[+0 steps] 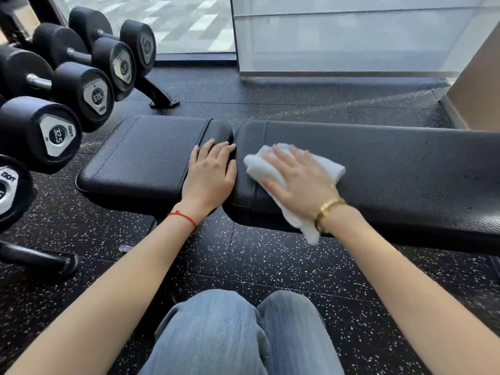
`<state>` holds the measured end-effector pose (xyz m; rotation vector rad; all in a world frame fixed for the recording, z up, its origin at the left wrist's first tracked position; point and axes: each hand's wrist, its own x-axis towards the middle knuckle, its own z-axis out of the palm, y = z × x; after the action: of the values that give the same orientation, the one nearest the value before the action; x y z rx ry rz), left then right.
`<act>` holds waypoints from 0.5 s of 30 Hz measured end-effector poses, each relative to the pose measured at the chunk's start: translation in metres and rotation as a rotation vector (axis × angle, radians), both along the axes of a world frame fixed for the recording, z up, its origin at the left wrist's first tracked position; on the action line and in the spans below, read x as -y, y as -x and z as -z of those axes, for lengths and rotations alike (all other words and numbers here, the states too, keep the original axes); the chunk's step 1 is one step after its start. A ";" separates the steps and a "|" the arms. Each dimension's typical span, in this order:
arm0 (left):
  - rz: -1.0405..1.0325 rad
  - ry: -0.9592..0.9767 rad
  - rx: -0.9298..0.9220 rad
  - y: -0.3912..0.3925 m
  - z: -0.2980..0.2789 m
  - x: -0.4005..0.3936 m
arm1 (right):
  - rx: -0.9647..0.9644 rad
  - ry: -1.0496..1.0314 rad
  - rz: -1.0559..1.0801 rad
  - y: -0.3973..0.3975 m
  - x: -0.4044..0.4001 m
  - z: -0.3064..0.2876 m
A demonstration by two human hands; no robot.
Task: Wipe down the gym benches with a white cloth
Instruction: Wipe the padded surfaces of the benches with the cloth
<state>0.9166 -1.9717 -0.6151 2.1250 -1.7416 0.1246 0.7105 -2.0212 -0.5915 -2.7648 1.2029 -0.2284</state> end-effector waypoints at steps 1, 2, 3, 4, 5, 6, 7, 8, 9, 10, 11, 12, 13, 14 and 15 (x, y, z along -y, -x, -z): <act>0.005 0.001 -0.001 -0.001 0.000 0.000 | 0.017 0.001 -0.029 0.011 -0.009 0.001; 0.009 0.004 -0.004 -0.002 0.001 -0.001 | 0.032 -0.009 -0.032 0.025 -0.011 0.001; 0.012 0.008 -0.006 -0.003 0.001 -0.001 | 0.042 -0.022 -0.008 0.039 -0.005 0.001; 0.013 0.010 -0.009 -0.002 0.001 -0.001 | 0.041 -0.041 0.044 0.052 0.006 0.002; 0.011 0.009 -0.010 -0.001 0.000 -0.001 | 0.033 -0.062 0.108 0.062 0.020 0.002; 0.005 0.005 -0.008 0.000 0.000 -0.001 | 0.023 -0.075 0.167 0.066 0.035 0.001; 0.001 0.001 -0.002 0.002 0.000 -0.001 | 0.012 -0.076 0.208 0.064 0.049 -0.001; -0.003 -0.004 0.003 0.002 -0.001 0.000 | -0.002 -0.064 0.224 0.054 0.061 -0.002; -0.006 -0.009 0.005 0.003 -0.001 0.000 | -0.019 -0.049 0.215 0.039 0.069 -0.003; -0.009 -0.012 0.005 0.003 -0.001 0.000 | -0.034 -0.044 0.189 0.023 0.073 -0.004; -0.009 -0.012 0.004 0.003 -0.001 0.000 | -0.040 -0.054 0.158 0.008 0.073 -0.004; -0.008 -0.008 0.005 0.003 -0.001 0.000 | -0.037 -0.064 0.118 -0.003 0.067 -0.005; -0.007 -0.004 0.008 0.003 -0.001 -0.001 | -0.026 -0.062 0.071 -0.008 0.057 -0.004; -0.006 -0.001 0.009 0.002 -0.001 -0.001 | -0.006 -0.048 0.020 -0.006 0.045 -0.002; -0.005 0.002 0.009 0.001 -0.001 -0.001 | 0.020 -0.028 -0.025 0.003 0.032 0.000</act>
<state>0.9151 -1.9703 -0.6141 2.1308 -1.7411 0.1376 0.7074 -2.0535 -0.5915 -2.7449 1.1575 -0.2348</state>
